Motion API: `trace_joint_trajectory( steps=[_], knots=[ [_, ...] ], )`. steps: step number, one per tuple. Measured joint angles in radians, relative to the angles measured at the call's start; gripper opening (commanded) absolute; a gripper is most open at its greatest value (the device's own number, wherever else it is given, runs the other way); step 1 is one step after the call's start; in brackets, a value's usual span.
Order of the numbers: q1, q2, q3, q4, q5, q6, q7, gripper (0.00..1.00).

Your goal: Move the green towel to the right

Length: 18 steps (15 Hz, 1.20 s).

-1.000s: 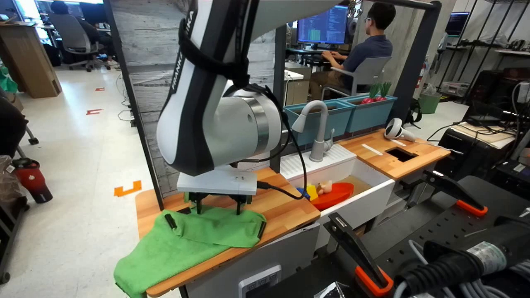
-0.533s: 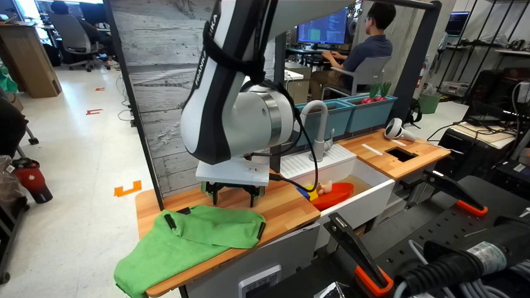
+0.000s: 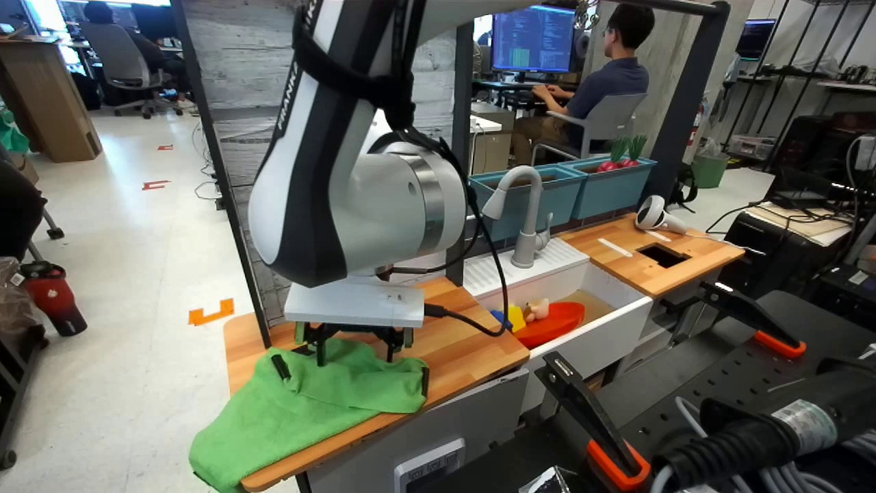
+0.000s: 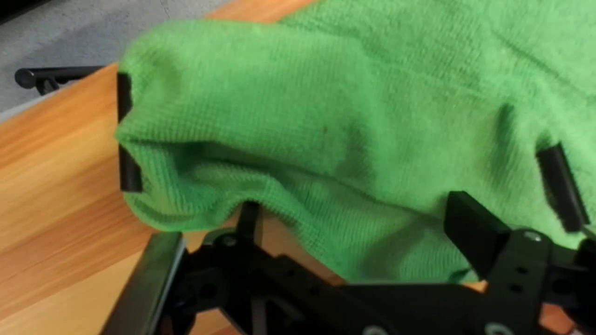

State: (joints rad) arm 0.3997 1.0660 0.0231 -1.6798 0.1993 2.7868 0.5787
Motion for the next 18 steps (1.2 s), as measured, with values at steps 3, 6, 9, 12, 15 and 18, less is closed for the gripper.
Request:
trace_joint_trajectory(
  steps=[3, 6, 9, 12, 15, 18],
  knots=[
    [0.009, -0.015, 0.024, -0.044, 0.000, 0.000, -0.026, 1.00],
    [0.016, -0.020, 0.025, -0.064, 0.000, 0.000, -0.035, 1.00],
    [0.016, -0.020, 0.014, -0.070, 0.000, -0.001, -0.036, 1.00],
    [0.016, -0.020, -0.013, -0.069, 0.000, -0.001, -0.031, 1.00],
    [0.013, -0.020, -0.051, -0.063, 0.000, -0.004, -0.016, 1.00],
    [0.004, -0.019, -0.082, -0.058, 0.000, -0.008, -0.005, 1.00]
  ],
)
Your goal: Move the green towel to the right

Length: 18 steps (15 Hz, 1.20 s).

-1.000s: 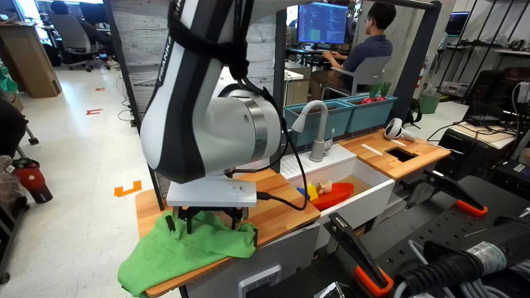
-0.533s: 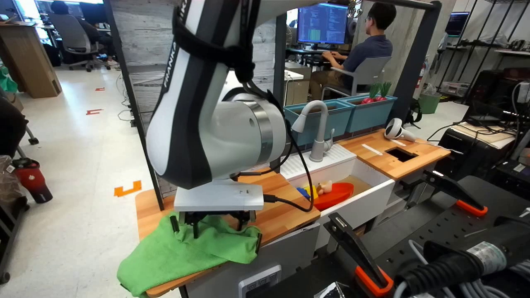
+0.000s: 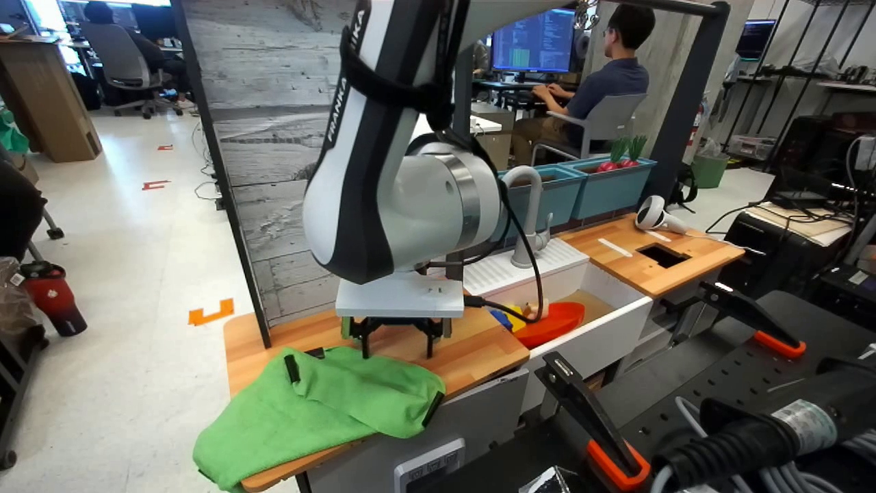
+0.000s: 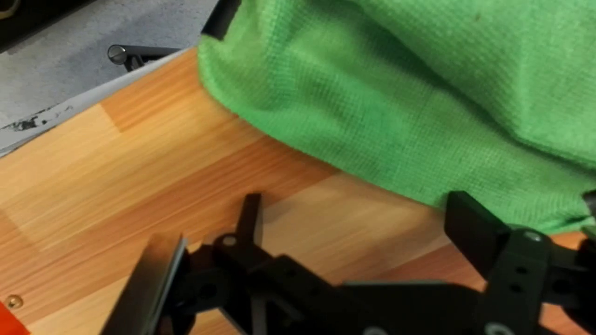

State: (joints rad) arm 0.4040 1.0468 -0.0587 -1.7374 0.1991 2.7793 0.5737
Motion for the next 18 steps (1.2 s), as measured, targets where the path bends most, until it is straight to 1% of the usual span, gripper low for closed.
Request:
trace_joint_trajectory(
  steps=[3, 5, 8, 13, 18],
  knots=[
    [-0.003, 0.000, -0.014, 0.001, 0.000, -0.002, 0.008, 1.00],
    [-0.002, -0.003, -0.011, 0.001, 0.000, 0.001, 0.009, 1.00],
    [0.001, -0.036, 0.017, -0.023, 0.000, 0.005, 0.009, 1.00],
    [0.023, -0.105, 0.072, -0.110, 0.000, 0.006, 0.007, 1.00],
    [0.051, -0.100, 0.076, -0.133, -0.002, 0.006, 0.007, 1.00]
  ],
)
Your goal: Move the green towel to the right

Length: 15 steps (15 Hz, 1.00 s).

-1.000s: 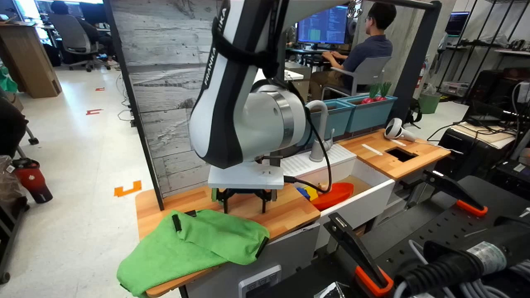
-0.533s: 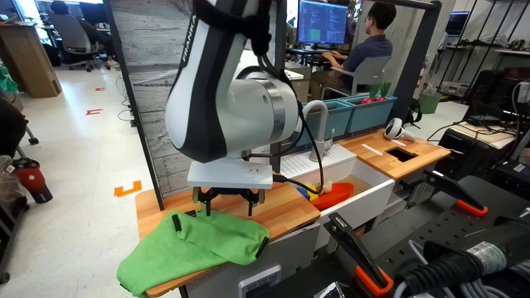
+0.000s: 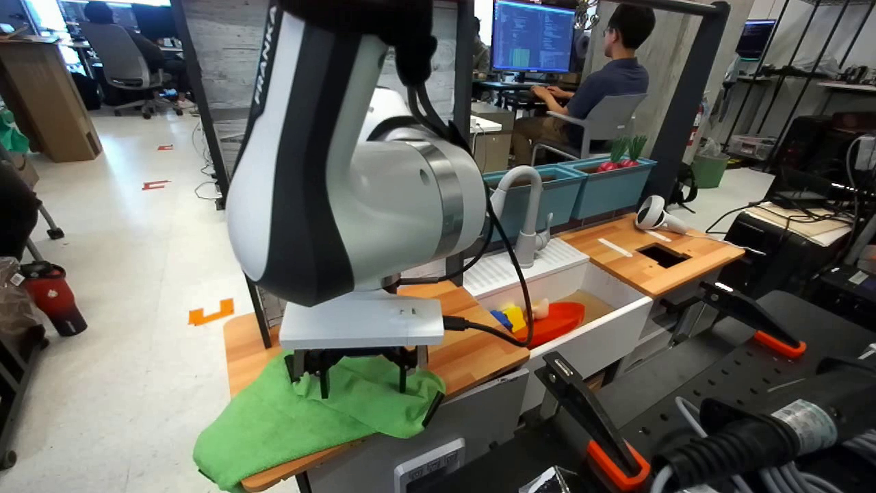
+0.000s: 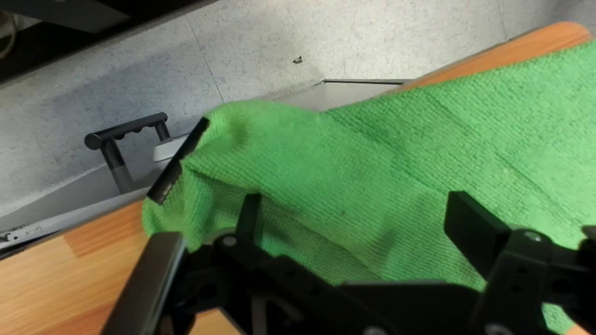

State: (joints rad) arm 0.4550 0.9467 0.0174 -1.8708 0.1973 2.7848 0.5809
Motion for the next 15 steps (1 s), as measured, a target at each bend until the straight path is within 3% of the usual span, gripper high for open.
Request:
trace_joint_trajectory(
  steps=[15],
  knots=[
    [-0.011, 0.105, -0.041, 0.130, 0.000, -0.007, 0.000, 1.00]
  ],
)
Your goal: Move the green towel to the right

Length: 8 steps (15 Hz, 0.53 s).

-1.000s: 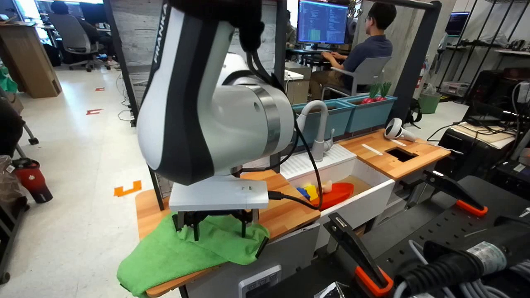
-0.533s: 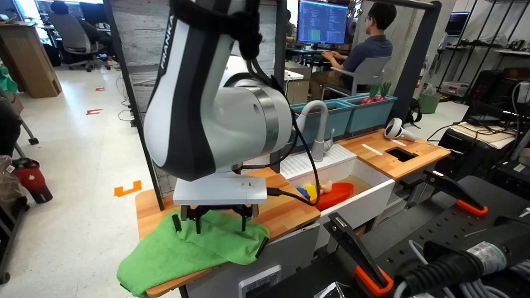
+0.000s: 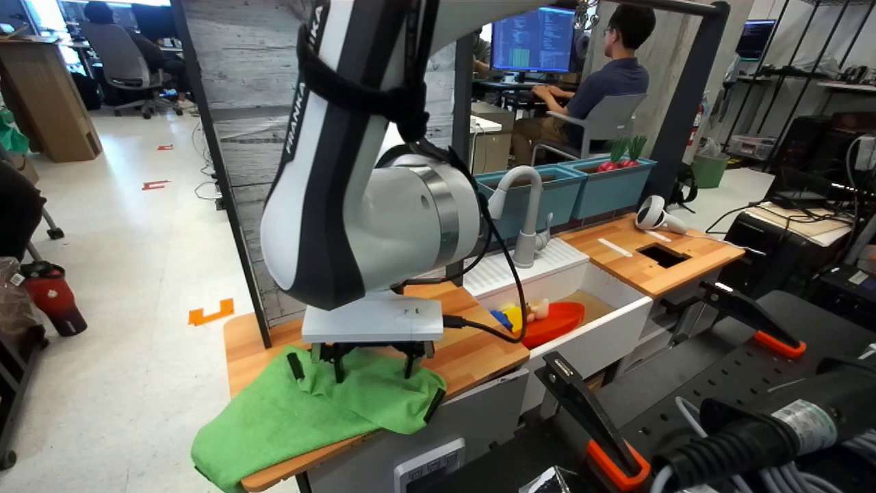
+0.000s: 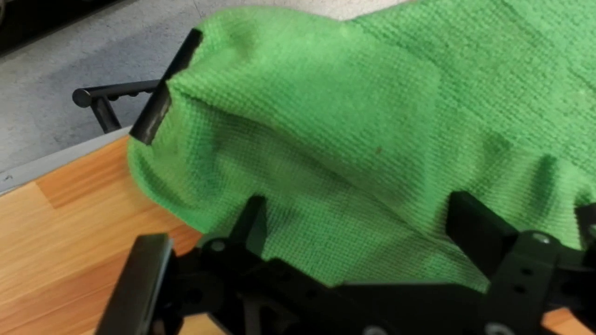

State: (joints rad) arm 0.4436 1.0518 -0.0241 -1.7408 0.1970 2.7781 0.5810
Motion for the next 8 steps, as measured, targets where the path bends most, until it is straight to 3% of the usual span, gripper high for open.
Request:
trace_joint_trajectory(
  steps=[8],
  knots=[
    [-0.034, 0.005, -0.050, 0.018, 0.001, -0.012, 0.008, 1.00]
  ],
)
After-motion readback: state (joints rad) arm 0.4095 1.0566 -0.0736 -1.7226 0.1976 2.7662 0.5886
